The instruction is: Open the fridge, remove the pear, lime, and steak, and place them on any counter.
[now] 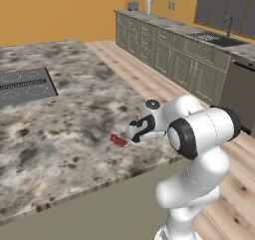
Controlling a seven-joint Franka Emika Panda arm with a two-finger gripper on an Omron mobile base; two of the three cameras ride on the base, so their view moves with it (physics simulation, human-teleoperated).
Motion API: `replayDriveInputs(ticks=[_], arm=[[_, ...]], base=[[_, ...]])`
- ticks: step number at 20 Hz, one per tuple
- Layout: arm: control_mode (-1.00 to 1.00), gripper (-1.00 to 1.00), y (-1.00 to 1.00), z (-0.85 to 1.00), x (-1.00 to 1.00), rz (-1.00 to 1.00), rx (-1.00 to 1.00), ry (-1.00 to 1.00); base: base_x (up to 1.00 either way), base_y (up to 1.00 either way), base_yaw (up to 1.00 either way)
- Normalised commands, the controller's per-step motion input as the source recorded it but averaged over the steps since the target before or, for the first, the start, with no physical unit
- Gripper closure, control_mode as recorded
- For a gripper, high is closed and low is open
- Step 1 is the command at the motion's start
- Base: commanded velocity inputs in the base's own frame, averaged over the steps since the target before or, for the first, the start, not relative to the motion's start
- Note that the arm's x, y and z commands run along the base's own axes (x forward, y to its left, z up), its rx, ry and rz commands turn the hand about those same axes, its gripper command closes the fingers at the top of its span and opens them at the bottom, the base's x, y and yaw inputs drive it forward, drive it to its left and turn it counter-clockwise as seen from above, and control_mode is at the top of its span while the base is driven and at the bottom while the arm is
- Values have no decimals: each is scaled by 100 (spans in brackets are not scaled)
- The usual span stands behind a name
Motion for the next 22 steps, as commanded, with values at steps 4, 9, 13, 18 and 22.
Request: replayDriveInputs(ticks=[4,9,13,18,22], arm=[[-100,-100,4,-32,37,0,-3,0],[-100,-100,2,-13,21,0,-1,0],[-100,-100,0,33,-17,0,0,0],[-100,-100,0,75,-34,0,0,0],[-100,-100,0,99,-76,2,0,-6]], base=[[0,0,0],[0,0,0],[0,0,0],[0,0,0],[0,0,0]])
